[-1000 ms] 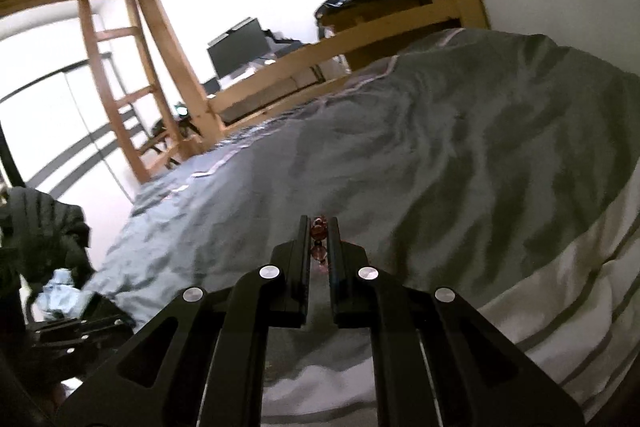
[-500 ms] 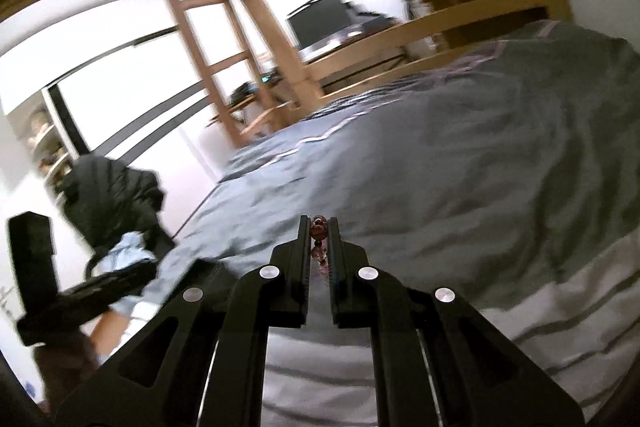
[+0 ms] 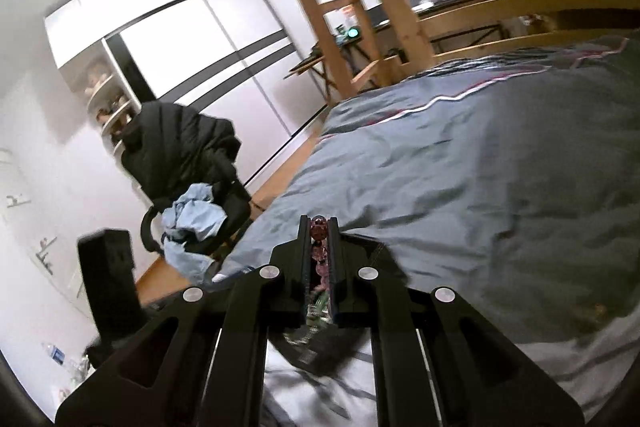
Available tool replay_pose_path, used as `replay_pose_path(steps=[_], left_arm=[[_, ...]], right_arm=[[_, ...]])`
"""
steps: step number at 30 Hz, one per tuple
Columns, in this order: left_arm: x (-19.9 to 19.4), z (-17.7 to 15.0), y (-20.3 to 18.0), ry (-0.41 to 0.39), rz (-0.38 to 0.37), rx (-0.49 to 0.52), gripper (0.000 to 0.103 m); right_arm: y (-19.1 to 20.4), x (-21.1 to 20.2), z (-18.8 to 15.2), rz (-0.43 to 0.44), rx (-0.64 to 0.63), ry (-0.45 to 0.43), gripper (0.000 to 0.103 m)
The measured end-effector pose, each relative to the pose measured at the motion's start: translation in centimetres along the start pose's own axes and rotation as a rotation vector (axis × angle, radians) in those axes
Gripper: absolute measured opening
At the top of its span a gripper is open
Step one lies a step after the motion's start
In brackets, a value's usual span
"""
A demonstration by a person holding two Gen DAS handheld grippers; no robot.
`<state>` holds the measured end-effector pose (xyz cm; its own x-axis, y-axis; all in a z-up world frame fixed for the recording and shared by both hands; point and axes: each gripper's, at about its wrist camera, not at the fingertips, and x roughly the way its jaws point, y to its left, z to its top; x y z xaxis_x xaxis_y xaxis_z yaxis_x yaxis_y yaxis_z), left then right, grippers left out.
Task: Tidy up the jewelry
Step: 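Carry the silver ring in the left tool while the right tool carries the bracelet to the box, then open the left tool over the black box while the right tool releases the bracelet inside, then grasp the small gold jewelry with the right tool while the left tool grasps another silver ring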
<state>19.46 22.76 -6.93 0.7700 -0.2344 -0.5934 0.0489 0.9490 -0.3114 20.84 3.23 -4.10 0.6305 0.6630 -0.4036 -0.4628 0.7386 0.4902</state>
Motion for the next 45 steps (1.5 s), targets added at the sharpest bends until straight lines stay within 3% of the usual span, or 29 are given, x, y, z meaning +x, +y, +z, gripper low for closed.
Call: replay_pose_path(steps=[12, 19, 21, 23, 26, 28, 29, 31, 34, 38, 43, 45], left_arm=[[3.4, -2.1, 4.9, 0.068, -0.158, -0.13, 0.018], [6.6, -3.4, 5.1, 0.182, -0.161, -0.139, 0.02], [6.5, -3.4, 4.8, 0.184, -0.16, -0.127, 0.035], [6.2, -3.3, 4.6, 0.163, -0.146, -0.113, 0.06], [5.4, -3.3, 5.0, 0.123, -0.116, -0.133, 0.08], [5.1, -3.2, 5.7, 0.104, -0.115, -0.175, 0.08], [5.0, -3.1, 6.0, 0.096, -0.116, -0.192, 0.08], [4.5, -3.0, 6.4, 0.067, -0.114, -0.225, 0.08], [4.2, -2.6, 5.7, 0.055, -0.089, -0.224, 0.08], [3.9, -1.7, 2.1, 0.057, -0.063, -0.108, 0.08], [2.9, -0.7, -4.9, 0.039, 0.007, 0.151, 0.088], [2.3, -0.3, -8.1, 0.017, 0.001, 0.239, 0.089]], right_arm=[[3.4, 9.2, -0.5, -0.076, -0.039, 0.074, 0.008], [1.7, 13.4, -2.0, -0.159, -0.027, 0.174, 0.008], [0.8, 14.4, -2.6, -0.176, -0.007, 0.222, 0.009], [0.1, 14.6, -3.0, -0.207, 0.003, 0.242, 0.01], [-0.6, 14.5, -3.2, -0.21, 0.01, 0.272, 0.01], [-0.3, 13.6, -2.9, -0.2, -0.004, 0.264, 0.015], [-0.2, 13.0, -2.6, -0.199, -0.01, 0.248, 0.025], [-0.2, 11.4, -1.9, -0.206, -0.013, 0.2, 0.061], [-0.7, 8.7, -1.1, -0.234, -0.036, 0.136, 0.066], [-3.0, 4.9, -1.1, -0.308, -0.037, 0.106, 0.067], [-7.0, -0.7, -1.5, -0.426, -0.076, 0.075, 0.072], [-9.2, -2.5, -1.7, -0.48, -0.082, 0.095, 0.072]])
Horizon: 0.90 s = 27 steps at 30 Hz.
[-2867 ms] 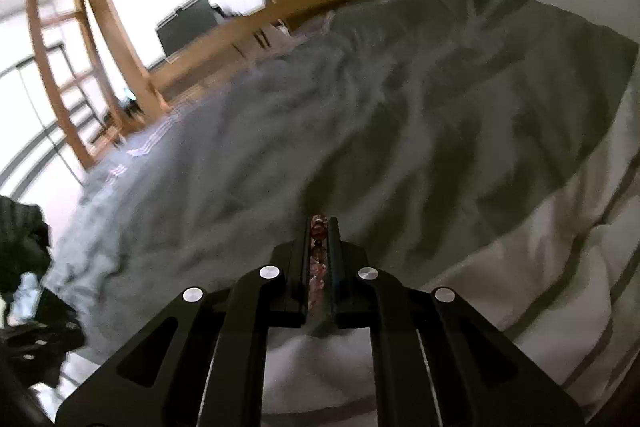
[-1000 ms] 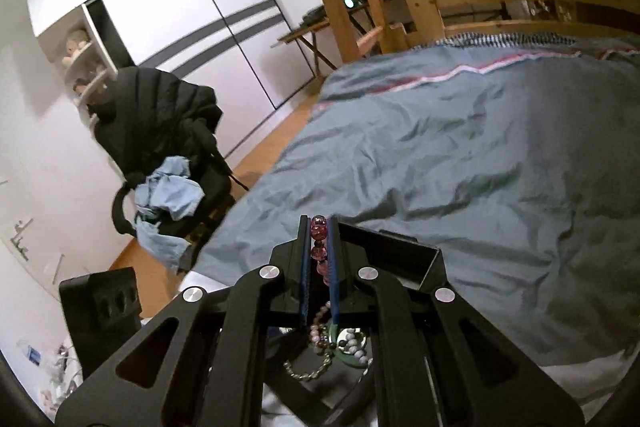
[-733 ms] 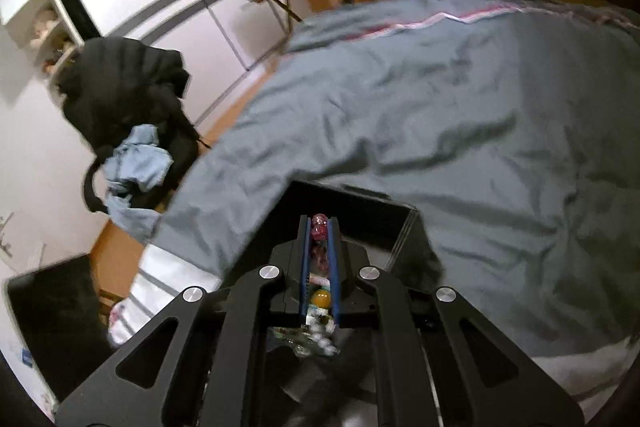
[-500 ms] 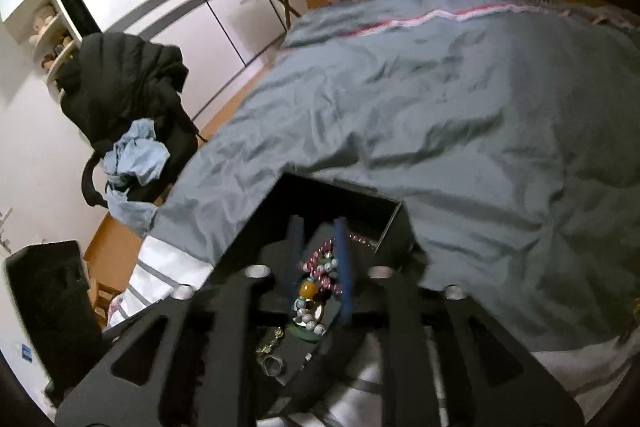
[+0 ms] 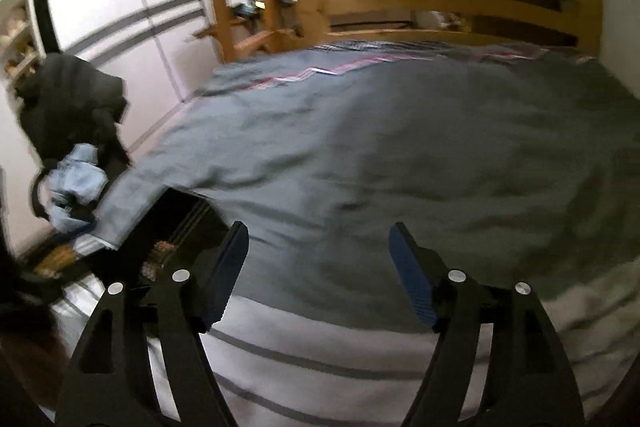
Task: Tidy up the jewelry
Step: 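Grasp the small gold jewelry with the right tool while the left tool grasps another silver ring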
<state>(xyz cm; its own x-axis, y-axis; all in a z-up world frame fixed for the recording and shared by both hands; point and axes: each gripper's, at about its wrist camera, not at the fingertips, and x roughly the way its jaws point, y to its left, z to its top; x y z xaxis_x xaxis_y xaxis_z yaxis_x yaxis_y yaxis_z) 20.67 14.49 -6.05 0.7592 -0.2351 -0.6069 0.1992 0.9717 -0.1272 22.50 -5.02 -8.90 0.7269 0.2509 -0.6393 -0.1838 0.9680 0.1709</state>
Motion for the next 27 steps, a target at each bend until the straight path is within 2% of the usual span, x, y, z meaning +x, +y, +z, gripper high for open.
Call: replay_pose_path(steps=[3, 6, 9, 10, 13, 16, 17, 18, 19, 21, 24, 27], left_arm=[[-0.4, 1.1, -4.2, -0.02, -0.076, 0.06, 0.09], [0.4, 1.6, -8.3, -0.004, -0.14, 0.132, 0.09], [2.4, 0.9, -12.3, 0.019, -0.196, 0.199, 0.09], [3.3, 0.5, -13.5, 0.025, -0.209, 0.225, 0.09], [7.8, -1.2, -17.9, 0.065, -0.285, 0.37, 0.09], [13.4, -3.9, -20.9, 0.148, -0.251, 0.487, 0.09], [14.9, -4.9, -21.4, 0.196, -0.229, 0.516, 0.088], [16.7, -6.0, -21.9, 0.249, -0.193, 0.554, 0.083], [18.0, -6.8, -22.2, 0.279, -0.186, 0.577, 0.071], [20.3, -7.6, -22.5, 0.318, -0.205, 0.58, 0.072], [21.6, -6.9, -21.9, 0.315, -0.263, 0.48, 0.072], [22.1, -6.4, -21.7, 0.324, -0.287, 0.462, 0.069]], right_arm=[[-4.1, -0.7, -0.9, -0.056, -0.007, 0.036, 0.068], [-8.2, -1.3, -1.4, -0.079, 0.019, 0.049, 0.066], [-12.0, -1.2, -1.6, -0.014, 0.048, 0.072, 0.066], [-13.0, -0.7, -1.6, 0.035, 0.02, 0.096, 0.066], [-14.6, 0.2, -2.1, 0.055, -0.05, 0.118, 0.066], [-17.2, 1.4, -2.5, 0.154, -0.01, 0.127, 0.066], [-17.9, 1.7, -2.9, 0.138, -0.002, 0.13, 0.066], [-18.4, 1.9, -3.2, 0.121, 0.0, 0.133, 0.066], [-19.1, 2.3, -3.4, 0.121, 0.008, 0.13, 0.066], [-20.4, 2.8, -3.5, 0.156, 0.056, 0.109, 0.066], [-22.2, 4.4, -2.6, 0.199, 0.15, 0.055, 0.066], [-22.4, 6.0, -2.7, 0.227, 0.157, 0.081, 0.065]])
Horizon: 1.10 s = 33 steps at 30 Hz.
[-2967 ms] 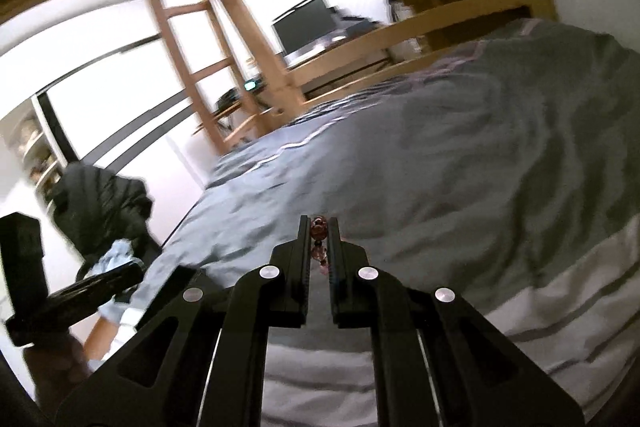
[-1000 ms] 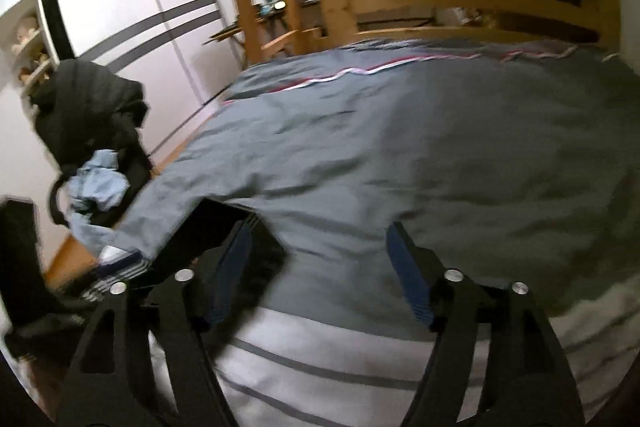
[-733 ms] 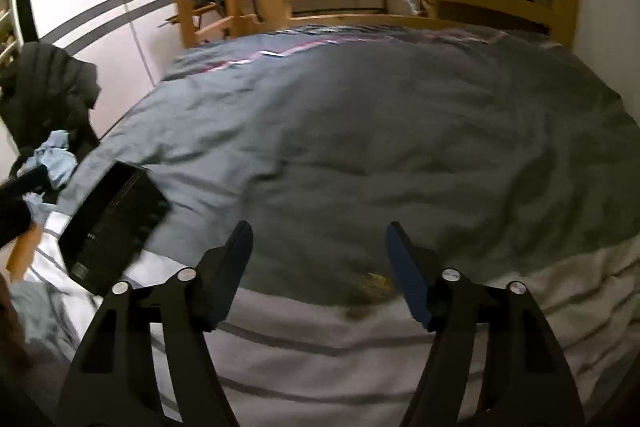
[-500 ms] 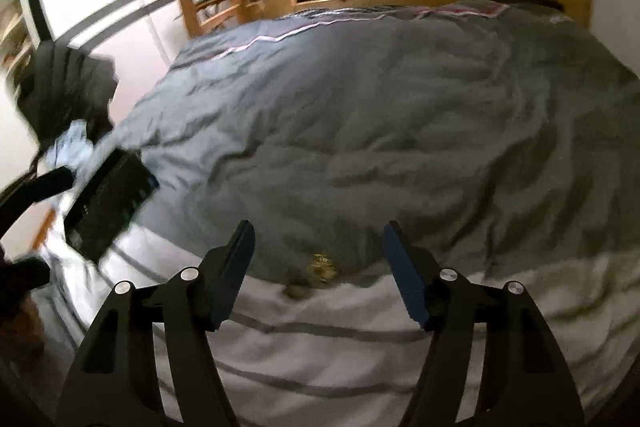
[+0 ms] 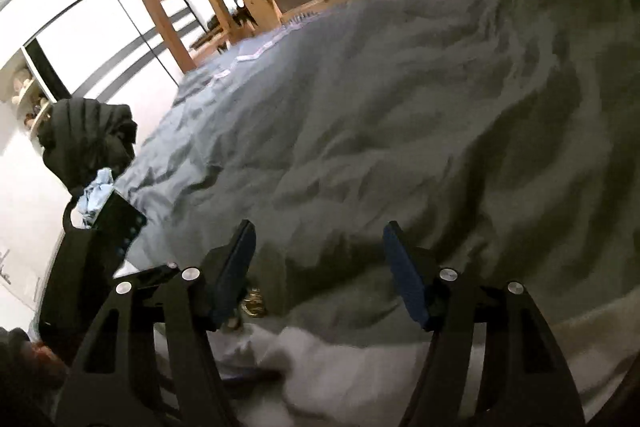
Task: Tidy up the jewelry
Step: 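Grasp the small gold jewelry with the right tool while the left tool grasps another silver ring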
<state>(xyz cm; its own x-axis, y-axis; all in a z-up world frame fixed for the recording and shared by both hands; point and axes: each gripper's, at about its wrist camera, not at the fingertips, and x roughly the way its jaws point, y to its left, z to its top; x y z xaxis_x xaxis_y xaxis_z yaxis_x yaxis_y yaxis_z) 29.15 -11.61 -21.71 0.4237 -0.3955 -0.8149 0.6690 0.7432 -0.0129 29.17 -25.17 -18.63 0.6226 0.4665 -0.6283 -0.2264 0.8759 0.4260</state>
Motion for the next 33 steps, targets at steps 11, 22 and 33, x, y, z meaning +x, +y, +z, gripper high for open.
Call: replay_pose_path(steps=[11, 22, 33], left_arm=[[-2.3, -0.9, -0.1, 0.18, -0.009, -0.067, 0.024], [-2.6, -0.9, -0.5, 0.221, 0.005, -0.049, 0.016], [-0.1, 1.0, -1.5, 0.166, 0.079, 0.005, 0.044]], right_arm=[[5.5, 1.1, -2.3, 0.086, -0.267, 0.057, 0.024], [7.0, 4.7, -5.4, 0.009, -0.392, 0.194, 0.024], [5.6, 4.6, -4.5, 0.038, -0.302, 0.189, 0.016]])
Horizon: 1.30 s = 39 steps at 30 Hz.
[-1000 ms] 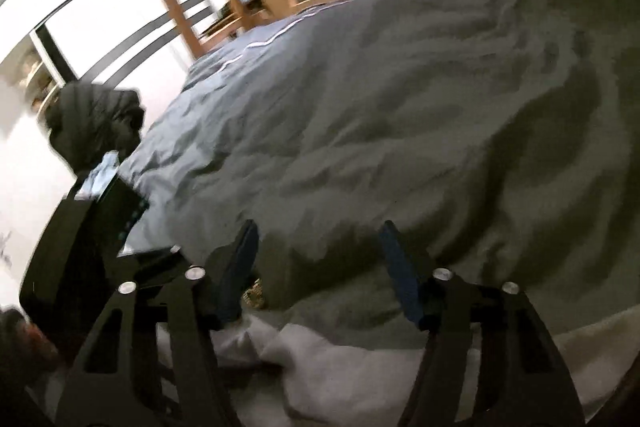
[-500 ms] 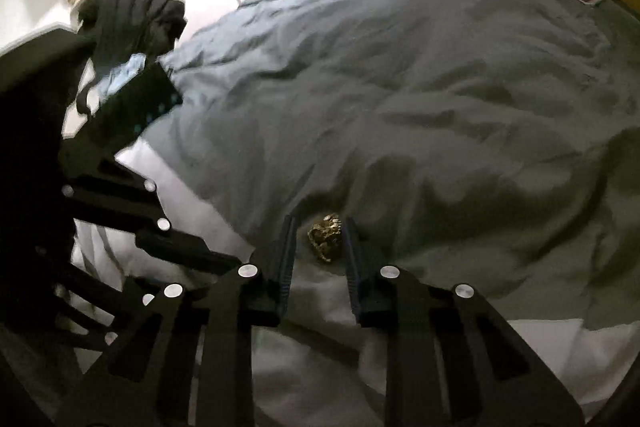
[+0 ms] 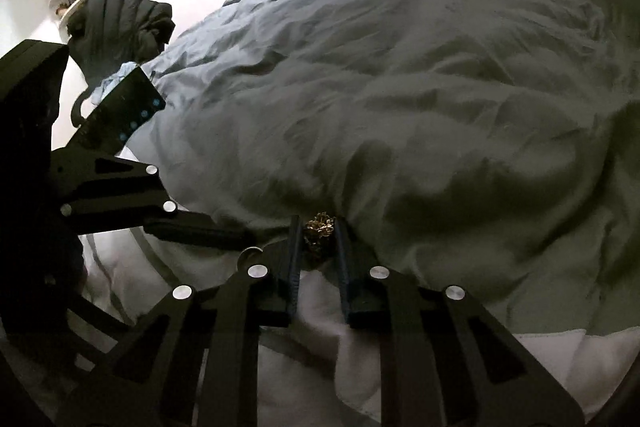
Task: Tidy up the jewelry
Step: 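Grasp the small gold jewelry with the right tool while the left tool grasps another silver ring, then carry the silver ring in the left tool while the right tool carries the gold piece to the box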
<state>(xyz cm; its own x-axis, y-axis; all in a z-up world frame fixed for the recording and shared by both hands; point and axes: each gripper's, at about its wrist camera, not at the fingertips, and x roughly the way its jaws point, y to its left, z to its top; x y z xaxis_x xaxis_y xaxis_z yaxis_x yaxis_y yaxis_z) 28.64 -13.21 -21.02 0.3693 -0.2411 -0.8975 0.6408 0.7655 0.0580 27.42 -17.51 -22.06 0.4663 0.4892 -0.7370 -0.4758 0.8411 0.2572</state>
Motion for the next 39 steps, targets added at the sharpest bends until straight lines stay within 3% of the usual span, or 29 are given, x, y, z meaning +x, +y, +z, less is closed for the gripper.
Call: replay_pose_path(steps=[3, 8, 12, 18, 21, 39], left_arm=[[-0.2, -0.1, 0.1, -0.012, 0.001, -0.009, 0.047], [-0.4, -0.8, 2.0, -0.021, -0.045, -0.075, 0.047], [0.2, -0.1, 2.5, -0.022, -0.073, -0.095, 0.047], [0.0, 0.0, 3.2, 0.002, -0.098, -0.11, 0.026], [-0.4, -0.1, 3.4, -0.012, -0.105, -0.104, 0.018], [-2.9, -0.5, 2.0, -0.077, -0.109, -0.051, 0.018]], right_arm=[[0.1, -0.3, 0.1, -0.026, 0.015, -0.011, 0.016], [-2.7, -2.1, 0.4, -0.055, 0.162, -0.091, 0.016], [-4.2, -2.6, 0.3, 0.006, 0.262, -0.13, 0.016], [-6.1, -3.2, 0.0, 0.074, 0.38, -0.182, 0.016], [-6.4, -3.0, -0.1, 0.079, 0.405, -0.186, 0.016], [-6.3, -2.9, 0.0, 0.081, 0.396, -0.203, 0.016]])
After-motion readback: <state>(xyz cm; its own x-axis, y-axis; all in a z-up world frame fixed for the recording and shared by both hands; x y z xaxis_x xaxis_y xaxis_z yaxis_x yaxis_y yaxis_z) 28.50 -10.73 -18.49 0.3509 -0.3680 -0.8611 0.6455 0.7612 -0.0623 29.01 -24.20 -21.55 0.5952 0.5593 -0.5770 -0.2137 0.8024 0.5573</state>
